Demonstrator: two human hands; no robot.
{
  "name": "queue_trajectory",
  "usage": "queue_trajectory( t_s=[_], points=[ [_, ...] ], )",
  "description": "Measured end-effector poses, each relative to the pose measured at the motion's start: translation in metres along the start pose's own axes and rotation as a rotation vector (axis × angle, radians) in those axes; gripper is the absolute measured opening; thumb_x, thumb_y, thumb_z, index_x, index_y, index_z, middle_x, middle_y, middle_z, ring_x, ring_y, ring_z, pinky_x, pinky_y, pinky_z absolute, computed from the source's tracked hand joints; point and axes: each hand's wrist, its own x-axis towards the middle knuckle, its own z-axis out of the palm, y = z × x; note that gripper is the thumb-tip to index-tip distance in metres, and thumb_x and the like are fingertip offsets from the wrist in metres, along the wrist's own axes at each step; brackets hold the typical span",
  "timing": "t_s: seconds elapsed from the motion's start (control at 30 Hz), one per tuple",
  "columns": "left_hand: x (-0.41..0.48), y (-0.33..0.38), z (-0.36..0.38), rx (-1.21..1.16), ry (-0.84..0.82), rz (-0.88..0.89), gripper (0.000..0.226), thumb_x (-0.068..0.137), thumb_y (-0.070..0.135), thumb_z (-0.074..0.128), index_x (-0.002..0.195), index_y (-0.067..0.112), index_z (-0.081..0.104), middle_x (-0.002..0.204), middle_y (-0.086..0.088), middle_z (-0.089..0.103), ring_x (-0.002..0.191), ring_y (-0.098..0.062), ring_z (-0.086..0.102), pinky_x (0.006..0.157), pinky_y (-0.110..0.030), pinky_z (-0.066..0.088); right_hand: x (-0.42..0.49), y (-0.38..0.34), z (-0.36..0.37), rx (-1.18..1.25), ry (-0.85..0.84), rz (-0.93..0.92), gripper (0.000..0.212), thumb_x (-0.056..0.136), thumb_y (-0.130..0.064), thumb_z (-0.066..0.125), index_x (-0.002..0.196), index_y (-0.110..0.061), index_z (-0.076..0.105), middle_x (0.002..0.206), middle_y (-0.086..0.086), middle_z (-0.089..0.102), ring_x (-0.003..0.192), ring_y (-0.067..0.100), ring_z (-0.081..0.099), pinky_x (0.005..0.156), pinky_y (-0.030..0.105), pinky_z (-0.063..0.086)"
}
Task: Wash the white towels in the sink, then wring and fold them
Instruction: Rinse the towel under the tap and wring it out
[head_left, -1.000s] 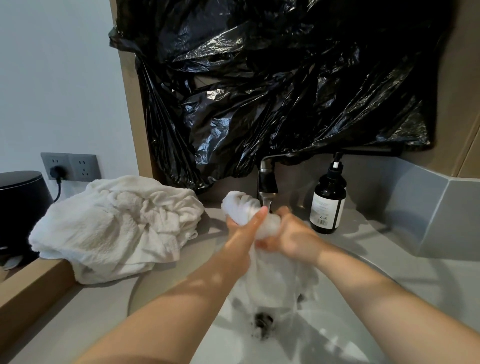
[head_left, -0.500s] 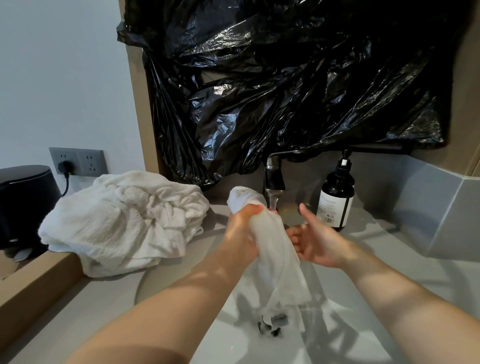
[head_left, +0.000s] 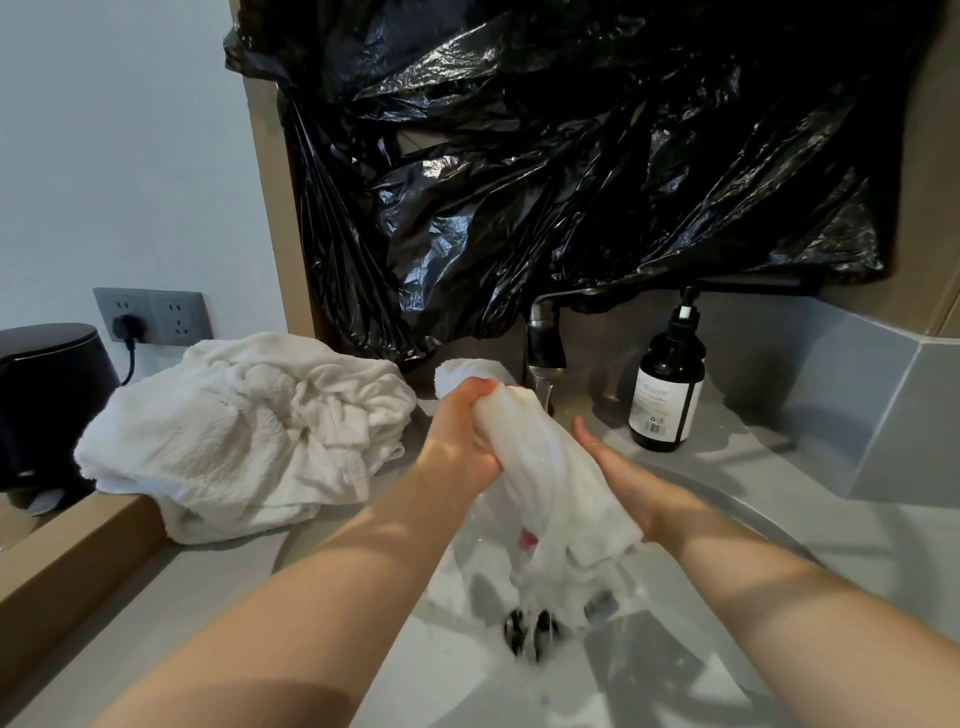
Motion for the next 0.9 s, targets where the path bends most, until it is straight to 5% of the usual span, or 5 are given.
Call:
queue_trajectory(
  t_s=[0.07,0.17,0.3,0.5,0.9],
  points=[
    [0.007,-0.002,-0.002,0.065,0.054,0.006,0.033,0.084,0.015,0.070,0.113,0.001,0.062,0.103,-0.015,0.070,0.096,-0.030,0.067,0.092,-0.046,0.052,-0.004,-0.001,-0.013,-0.064,-0.036,0.023,0.065,0.078,-0.062,0.042,0.116,-0.013,0.062,0.102,0.012,0.073,0.092,0.025,0.069,0.084,0.033,0.053],
    [0.014,-0.007,-0.005,0.131,0.062,0.040,0.060,0.072,0.016,0.081,0.127,0.007,0.058,0.117,-0.017,0.068,0.102,-0.031,0.069,0.083,-0.045,0.058,-0.010,-0.002,-0.024,-0.259,-0.105,0.012,0.058,0.075,-0.054,0.068,0.115,-0.014,0.054,0.081,0.002,0.075,0.073,0.014,0.072,0.068,0.027,0.058],
    [0.014,-0.011,-0.006,0.192,-0.009,0.099,0.096,0.050,0.021,0.086,0.137,0.007,0.047,0.127,-0.024,0.061,0.106,-0.037,0.067,0.079,-0.053,0.057,-0.014,-0.008,-0.021,-0.604,-0.141,0.000,0.126,0.020,-0.065,0.091,0.120,0.004,0.055,0.100,0.014,0.072,0.089,0.025,0.070,0.084,0.038,0.057],
    [0.009,-0.019,-0.004,0.324,0.131,0.179,0.053,0.080,0.006,0.072,0.128,0.003,0.050,0.113,-0.026,0.065,0.097,-0.039,0.068,0.085,-0.052,0.056,-0.019,-0.006,0.001,-1.085,0.090,-0.131,0.046,0.058,-0.056,0.083,0.088,-0.025,0.067,0.083,-0.006,0.072,0.079,0.014,0.069,0.078,0.034,0.056],
    [0.013,-0.021,0.002,0.446,0.223,0.192,0.067,0.082,0.010,0.073,0.137,0.009,0.035,0.104,-0.015,0.059,0.098,-0.030,0.065,0.090,-0.050,0.055,-0.008,-0.001,0.034,-1.544,0.615,-0.215,0.028,0.078,-0.045,0.060,0.104,-0.034,0.058,0.091,-0.009,0.067,0.087,0.016,0.064,0.066,0.024,0.044]
  ],
)
